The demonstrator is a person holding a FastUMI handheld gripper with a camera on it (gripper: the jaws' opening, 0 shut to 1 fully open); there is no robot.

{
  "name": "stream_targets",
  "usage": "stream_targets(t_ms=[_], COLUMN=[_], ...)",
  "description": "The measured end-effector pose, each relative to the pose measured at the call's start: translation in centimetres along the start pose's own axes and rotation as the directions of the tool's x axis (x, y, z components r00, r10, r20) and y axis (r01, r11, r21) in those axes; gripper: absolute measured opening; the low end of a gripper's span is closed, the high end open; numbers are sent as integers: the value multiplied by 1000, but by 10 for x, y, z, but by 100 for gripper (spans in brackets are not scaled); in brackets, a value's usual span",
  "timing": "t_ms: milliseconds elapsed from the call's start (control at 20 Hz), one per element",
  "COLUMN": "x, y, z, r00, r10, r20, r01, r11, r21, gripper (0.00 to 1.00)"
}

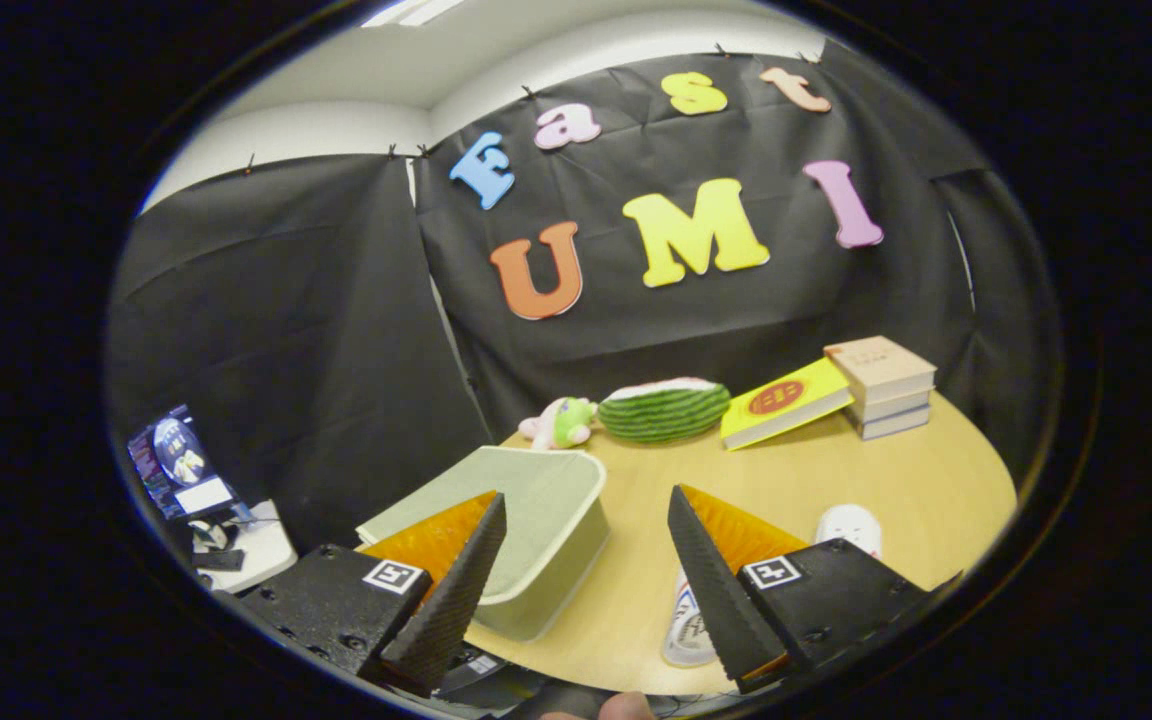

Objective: Open the storage box then place both shoes into the box .Put the left shoe in first, then the right shoe, with the right side of both shoes facing outward in a uniform manner.

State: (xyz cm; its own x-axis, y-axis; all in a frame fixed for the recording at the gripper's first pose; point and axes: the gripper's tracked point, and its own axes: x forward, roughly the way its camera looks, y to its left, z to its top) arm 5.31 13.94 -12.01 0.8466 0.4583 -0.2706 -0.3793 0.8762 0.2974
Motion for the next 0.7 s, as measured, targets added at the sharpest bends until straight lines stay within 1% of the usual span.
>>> stream_targets(t_ms=[150, 300, 400, 500, 550, 600, 650, 700], x=[28, 52, 63, 66, 68, 71, 72, 73], y=[5, 6, 11, 15, 17, 19, 20, 22], z=[-28, -51, -65, -74, -76, -81, -83, -86], r00=[991, 973, 952, 935, 928, 921, 915, 907], r10=[92, 165, 228, 272, 288, 309, 328, 351], r20=[-96, -164, -203, -228, -236, -238, -237, -235], r01=[-81, -123, -153, -166, -168, -174, -180, -186], r11=[990, 964, 932, 903, 890, 872, 854, 832], r21=[114, 236, 329, 397, 423, 457, 488, 523], gripper=[100, 98, 95, 89, 84, 82, 78, 76])
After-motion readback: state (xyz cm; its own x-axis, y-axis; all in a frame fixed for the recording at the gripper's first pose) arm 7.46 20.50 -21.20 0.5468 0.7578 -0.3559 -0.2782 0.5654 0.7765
